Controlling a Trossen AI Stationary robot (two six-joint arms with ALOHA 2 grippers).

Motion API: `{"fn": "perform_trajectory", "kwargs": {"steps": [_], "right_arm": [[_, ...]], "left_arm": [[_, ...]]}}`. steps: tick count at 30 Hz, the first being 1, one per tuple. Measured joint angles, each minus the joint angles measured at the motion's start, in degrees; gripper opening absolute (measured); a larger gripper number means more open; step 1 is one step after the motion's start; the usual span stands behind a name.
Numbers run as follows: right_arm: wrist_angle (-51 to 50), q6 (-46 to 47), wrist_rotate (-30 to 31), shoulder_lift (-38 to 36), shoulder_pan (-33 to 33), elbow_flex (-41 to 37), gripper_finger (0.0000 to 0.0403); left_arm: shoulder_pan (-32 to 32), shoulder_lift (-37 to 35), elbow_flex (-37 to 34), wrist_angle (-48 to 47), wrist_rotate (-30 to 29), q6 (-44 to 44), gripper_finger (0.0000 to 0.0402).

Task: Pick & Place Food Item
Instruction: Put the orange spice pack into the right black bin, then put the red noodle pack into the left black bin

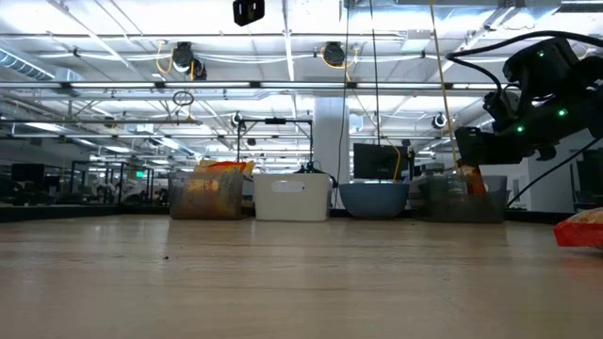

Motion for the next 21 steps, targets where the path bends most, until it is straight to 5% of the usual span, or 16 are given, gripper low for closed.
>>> {"fn": "perform_trajectory", "kwargs": {"steps": [14,21], "right_arm": [[2.63,0.0,-0.03,0.0,0.02,-0.04,0.0153],[8.56,-4.53,-0.04,-0.02,0.08,-0.04,0.0184]], "left_arm": [[0.0,0.0,-0.02,-0.02,0.0,-0.02,0.017],[0.0,0.0,-0.02,-0.09,0.02,-0.02,0.017]]}}
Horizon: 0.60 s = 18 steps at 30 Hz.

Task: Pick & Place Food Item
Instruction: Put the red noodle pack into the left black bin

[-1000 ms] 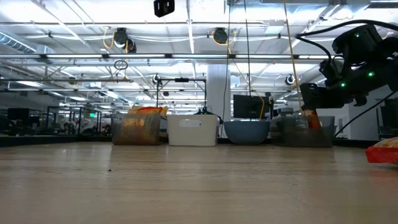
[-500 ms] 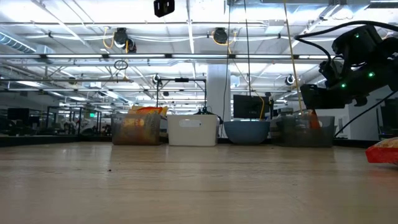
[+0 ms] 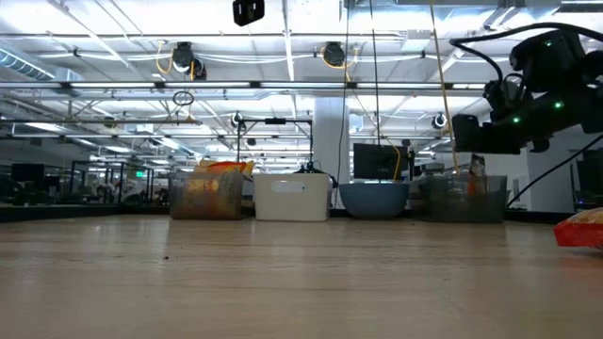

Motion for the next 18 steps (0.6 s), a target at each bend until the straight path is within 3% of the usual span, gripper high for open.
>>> {"fn": "perform_trajectory", "kwargs": {"steps": [5,8,12,18], "right_arm": [[5.85,-2.53,0.0,-0.72,1.22,0.0,0.0183],[6.88,-8.73,0.04,-1.48,2.75,0.5,0.018],[6.17,-18.08,0.07,-2.08,5.76,3.97,0.0179],[6.13,-23.37,0.02,-2.16,11.11,12.99,0.0182]], "left_arm": [[0.0,0.0,0.01,-1.12,-0.05,0.99,0.017],[-0.02,0.0,0.01,-2.88,-1.45,1.74,0.017],[-0.02,0.01,0.0,-5.59,-6.31,3.29,0.017],[-0.02,0.02,0.0,-6.05,-14.23,4.01,0.017]]}}
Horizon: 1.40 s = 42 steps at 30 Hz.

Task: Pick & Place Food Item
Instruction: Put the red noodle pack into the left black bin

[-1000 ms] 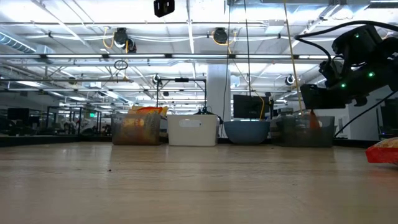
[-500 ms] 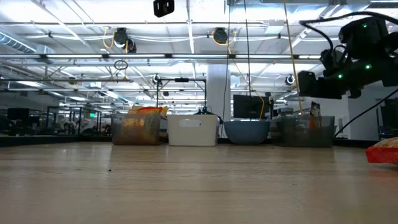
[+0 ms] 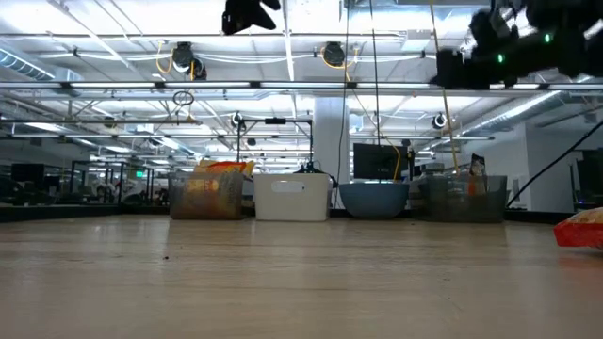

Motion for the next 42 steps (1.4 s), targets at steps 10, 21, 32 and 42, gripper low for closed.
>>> {"fn": "perform_trajectory", "kwargs": {"steps": [10,21,32,42], "right_arm": [[-2.68,-4.41,-3.64,0.0,11.57,13.7,0.0176],[-39.83,9.51,-4.13,0.67,25.02,33.79,0.0175],[-91.63,58.66,-26.59,5.96,30.61,53.03,0.0171],[-109.25,83.72,-52.3,6.6,33.8,45.32,0.0171]], "left_arm": [[0.02,0.0,0.0,1.32,-7.72,1.0,0.017],[-4.0,0.0,0.0,3.59,-7.7,1.15,0.017],[-10.29,0.04,0.0,0.81,-7.74,2.25,0.017],[-15.78,3.06,0.0,2.72,-9.39,-0.47,0.017]]}}
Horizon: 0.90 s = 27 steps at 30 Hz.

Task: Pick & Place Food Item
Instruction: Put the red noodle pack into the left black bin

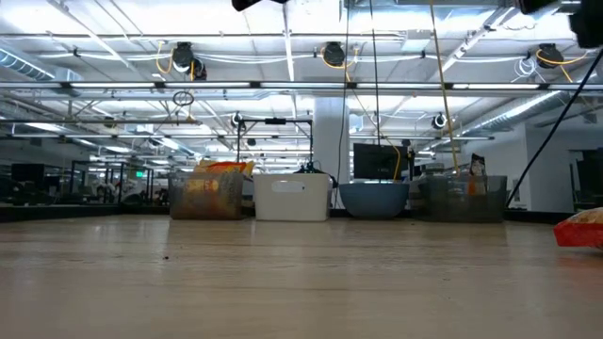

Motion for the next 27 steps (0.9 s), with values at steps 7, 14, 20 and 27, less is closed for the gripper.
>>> {"fn": "perform_trajectory", "kwargs": {"steps": [7,14,20,27], "right_arm": [[10.51,8.19,-7.93,-4.45,5.99,-11.46,0.0171],[24.71,20.52,-8.56,-12.39,18.59,-25.04,0.0171],[26.42,33.09,2.06,-18.52,32.9,-31.66,0.0171],[36.45,44.66,12.26,-16.55,43.3,-39.64,0.0171]], "left_arm": [[-3.27,4.92,0.0,6.79,-1.6,-5.08,0.017],[-5.77,10.32,0.0,14.2,-0.72,-12.82,0.017],[-8.0,11.92,-0.01,18.47,0.46,-18.75,0.017],[-9.82,11.85,0.0,22.96,-0.86,-20.62,0.017]]}}
